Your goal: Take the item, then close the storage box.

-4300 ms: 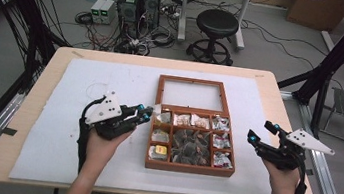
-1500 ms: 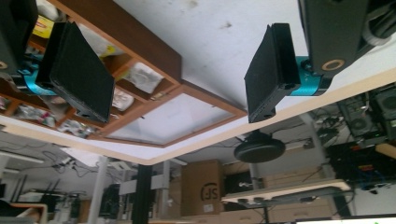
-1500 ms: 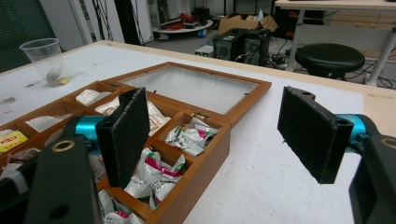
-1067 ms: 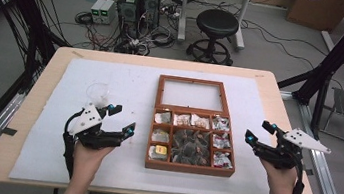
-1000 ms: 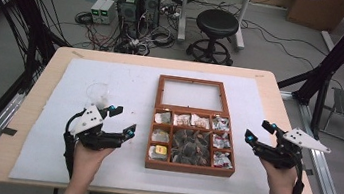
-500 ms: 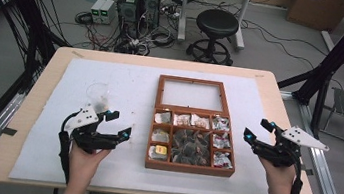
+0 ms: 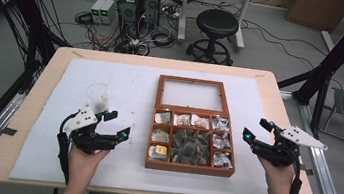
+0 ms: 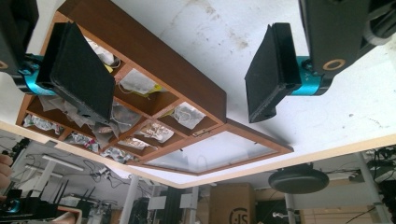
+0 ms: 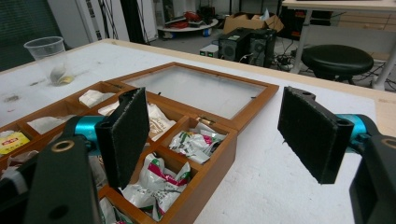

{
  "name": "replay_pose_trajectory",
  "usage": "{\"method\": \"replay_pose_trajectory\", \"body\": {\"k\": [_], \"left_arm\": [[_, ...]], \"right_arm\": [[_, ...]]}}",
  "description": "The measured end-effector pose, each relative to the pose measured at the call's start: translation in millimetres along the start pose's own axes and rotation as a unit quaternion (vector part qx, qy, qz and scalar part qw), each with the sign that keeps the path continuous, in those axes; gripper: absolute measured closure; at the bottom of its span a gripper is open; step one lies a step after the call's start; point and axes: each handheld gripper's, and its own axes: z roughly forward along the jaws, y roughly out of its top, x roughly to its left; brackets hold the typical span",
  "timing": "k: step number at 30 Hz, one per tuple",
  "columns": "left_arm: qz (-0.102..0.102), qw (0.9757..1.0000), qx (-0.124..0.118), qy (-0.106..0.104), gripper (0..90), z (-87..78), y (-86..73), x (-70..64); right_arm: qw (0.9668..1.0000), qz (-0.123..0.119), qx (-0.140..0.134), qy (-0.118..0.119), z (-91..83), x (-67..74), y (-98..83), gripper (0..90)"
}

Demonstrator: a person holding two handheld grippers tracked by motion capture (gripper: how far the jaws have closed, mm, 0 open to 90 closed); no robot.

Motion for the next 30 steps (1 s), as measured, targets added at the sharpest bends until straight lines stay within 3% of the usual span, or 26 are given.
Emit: {"method": "replay_pose_trajectory", "body": {"k": [10, 17, 21, 26, 28, 30], "left_arm": [[-0.002, 1.0000, -0.001, -0.002, 24.1, 1.1, 0.1, -1.3], [-0.004, 0.9999, 0.001, -0.016, 24.1, 5.8, 4.2, 0.0], [0.010, 0.9999, -0.008, -0.001, 24.1, 11.4, 8.8, -2.1], [0.015, 0.9998, -0.012, 0.002, 24.1, 26.7, 15.2, -2.5], [0.005, 1.0000, -0.008, 0.001, 24.2, 34.7, 17.4, -0.8], [-0.028, 0.9996, 0.001, -0.003, 26.0, 42.4, 19.3, 4.2]], "right_arm": [[1.0000, 0.001, 0.002, 0.002, 1.8, 0.5, 0.1, 25.7], [1.0000, 0.002, 0.003, 0.001, 1.7, -0.3, -0.1, 25.7], [1.0000, 0.004, 0.004, -0.001, 0.7, -0.5, -0.6, 25.7], [1.0000, 0.004, 0.004, -0.002, 0.7, -1.0, -1.8, 25.7], [1.0000, 0.006, 0.005, -0.003, 1.1, -1.6, -2.7, 25.7], [1.0000, 0.006, 0.006, -0.003, 1.8, -2.3, -3.5, 25.7]]}}
